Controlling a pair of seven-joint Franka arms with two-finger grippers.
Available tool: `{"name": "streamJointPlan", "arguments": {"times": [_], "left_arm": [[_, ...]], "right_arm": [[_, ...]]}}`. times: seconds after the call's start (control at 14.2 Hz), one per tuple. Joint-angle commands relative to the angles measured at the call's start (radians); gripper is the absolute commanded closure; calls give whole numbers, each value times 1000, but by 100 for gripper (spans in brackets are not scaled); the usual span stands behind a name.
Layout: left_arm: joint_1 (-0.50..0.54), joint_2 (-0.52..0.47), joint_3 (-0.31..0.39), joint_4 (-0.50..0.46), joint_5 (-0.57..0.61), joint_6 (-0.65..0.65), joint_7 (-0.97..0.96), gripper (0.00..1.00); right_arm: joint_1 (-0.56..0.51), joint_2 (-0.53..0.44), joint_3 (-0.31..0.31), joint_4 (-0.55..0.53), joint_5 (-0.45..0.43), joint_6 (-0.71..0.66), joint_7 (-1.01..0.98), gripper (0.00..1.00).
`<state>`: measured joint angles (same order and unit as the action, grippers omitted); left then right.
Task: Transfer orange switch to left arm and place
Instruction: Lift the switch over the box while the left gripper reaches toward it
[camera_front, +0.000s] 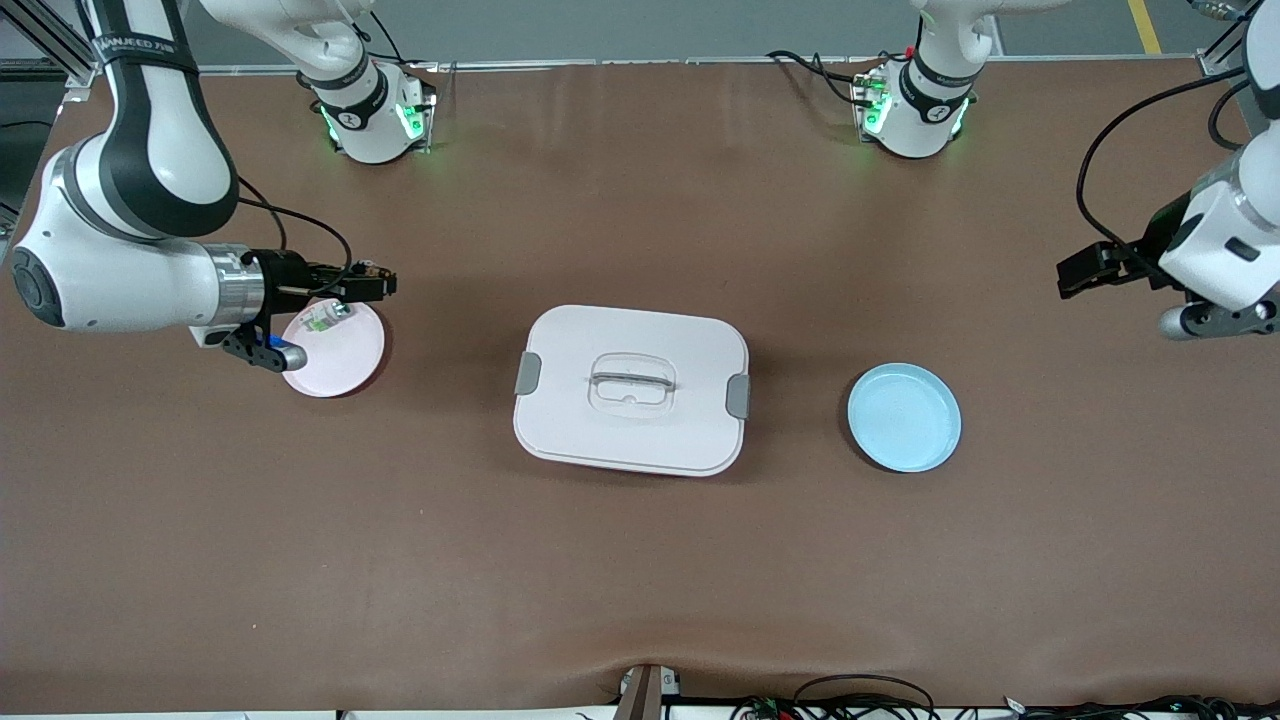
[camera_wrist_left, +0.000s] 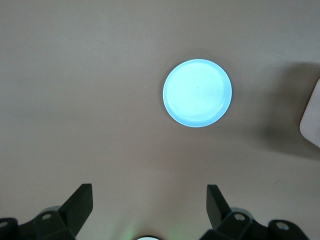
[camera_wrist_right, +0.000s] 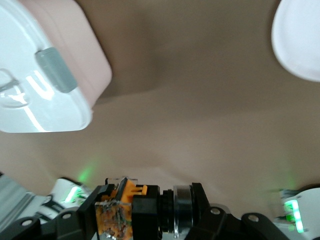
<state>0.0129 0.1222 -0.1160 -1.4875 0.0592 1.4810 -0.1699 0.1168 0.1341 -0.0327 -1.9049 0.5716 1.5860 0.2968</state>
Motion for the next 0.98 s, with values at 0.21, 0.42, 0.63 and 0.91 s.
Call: {"name": "streamJointPlan", "arguments": {"times": [0.21,0.42,0.63,0.91], "left_arm": [[-7,13,-14,26,-92,-11,40,0],[-10,16,-13,23,-359,-7,33,0],[-85,17,-51,21,-389,76,-9,0],[-172,27,-60,16,-389,134,-124,0]], "right_arm": [[130,5,-6,62,134,0,270,66],[245,10,-4,105,154,81,460,66],[357,19,-6,153,203,199,660,66],[474,76,-6,227,261,359,846,66]]}}
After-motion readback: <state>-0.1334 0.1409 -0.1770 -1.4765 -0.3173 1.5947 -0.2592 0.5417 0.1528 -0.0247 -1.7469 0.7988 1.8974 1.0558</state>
